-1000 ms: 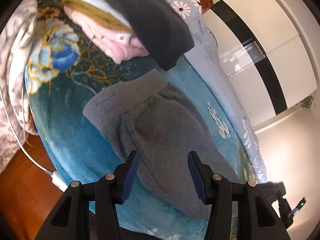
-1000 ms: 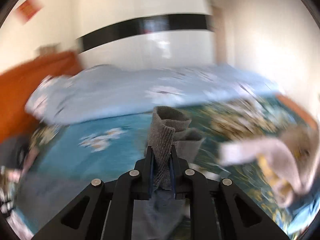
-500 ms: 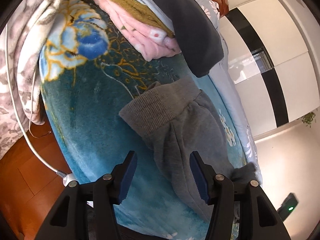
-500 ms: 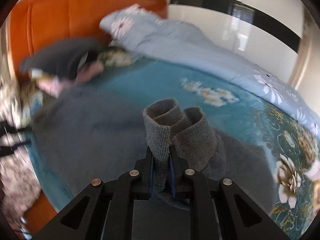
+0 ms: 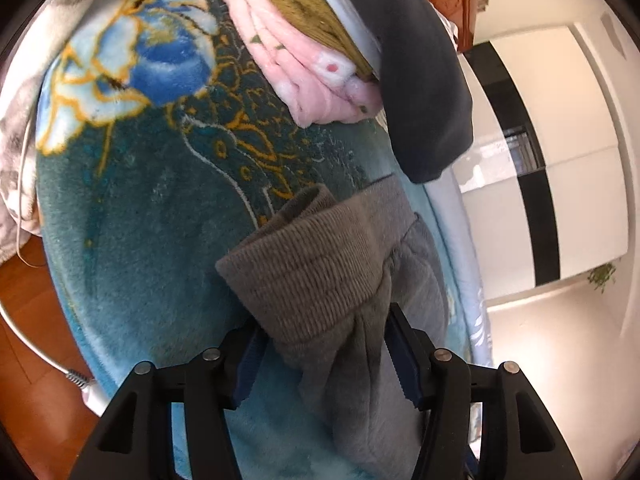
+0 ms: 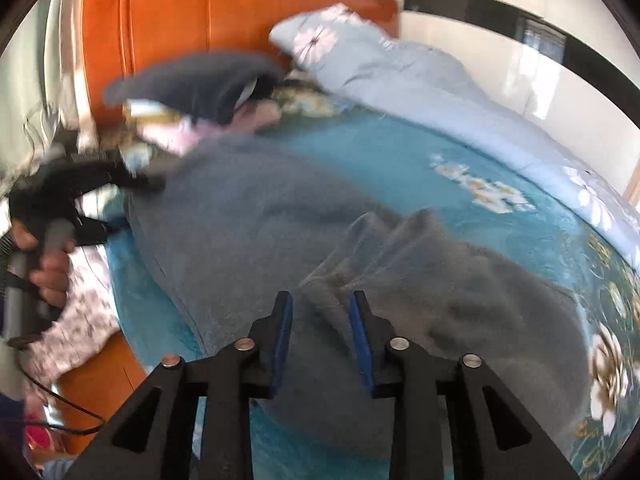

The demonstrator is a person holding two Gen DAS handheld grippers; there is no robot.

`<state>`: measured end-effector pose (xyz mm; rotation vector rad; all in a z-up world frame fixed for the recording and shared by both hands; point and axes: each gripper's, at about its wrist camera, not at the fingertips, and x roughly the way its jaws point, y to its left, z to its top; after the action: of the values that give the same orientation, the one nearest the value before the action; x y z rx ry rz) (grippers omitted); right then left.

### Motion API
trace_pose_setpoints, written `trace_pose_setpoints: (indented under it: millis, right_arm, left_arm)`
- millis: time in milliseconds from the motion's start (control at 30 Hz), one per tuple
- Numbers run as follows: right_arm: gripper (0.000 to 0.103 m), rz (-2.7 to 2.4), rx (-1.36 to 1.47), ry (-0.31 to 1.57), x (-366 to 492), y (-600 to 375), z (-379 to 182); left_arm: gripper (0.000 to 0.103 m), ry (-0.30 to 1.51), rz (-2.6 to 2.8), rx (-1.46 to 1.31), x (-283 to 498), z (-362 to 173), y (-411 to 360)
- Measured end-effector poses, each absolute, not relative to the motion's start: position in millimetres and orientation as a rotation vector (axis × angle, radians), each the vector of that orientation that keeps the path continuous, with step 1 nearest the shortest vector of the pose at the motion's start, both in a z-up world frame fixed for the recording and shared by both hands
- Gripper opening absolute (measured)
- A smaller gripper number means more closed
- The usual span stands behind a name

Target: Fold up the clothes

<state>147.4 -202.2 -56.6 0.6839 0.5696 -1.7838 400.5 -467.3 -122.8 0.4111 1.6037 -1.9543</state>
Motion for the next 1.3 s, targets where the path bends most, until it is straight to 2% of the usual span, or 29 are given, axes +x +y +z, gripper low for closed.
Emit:
trace_pose_setpoints:
  millis: [100, 233, 333, 567, 767, 867, 1100, 1300]
  right_arm:
    - [0.038, -1.873, 0.720, 0.481, 122, -174, -45]
    - [0.038, -1.955, 0.847, 0.292, 79, -130, -40]
    - [0.038, -2.018, 0.912, 0.162, 55, -92, -42]
    - [0.038, -2.074, 0.991, 0.028, 29, -47, -52]
    - [0.038, -2.145, 0.938, 0.060, 29, -30, -40]
    - [0.038, -2.205, 0.939, 0.099, 27, -22, -36]
    - [0.038, -2.308, 1.023, 0.113, 17, 5, -46]
    - [0.039, -2.338, 1.086, 0.079, 11, 27, -56]
  left_arm:
    - [0.059, 1.586, -1.963, 0.381, 399, -121, -471]
    - [0.036, 1.491, -1.959, 0.355, 393, -108, -466]
    - [0.024, 1.334, -2.001, 0.375, 378, -83, -451]
    - [0.023, 1.042, -2.320, 0.338, 315, 16, -391]
    - [0.023, 0.805, -2.650, 0.421, 227, 71, -326]
    - [0.023, 0.747, -2.756, 0.533, 180, 68, -294]
    - [0.023, 0.730, -2.837, 0.878, 103, 18, -231]
    - [0.023, 0.610, -2.780, 1.188, 79, -29, -183]
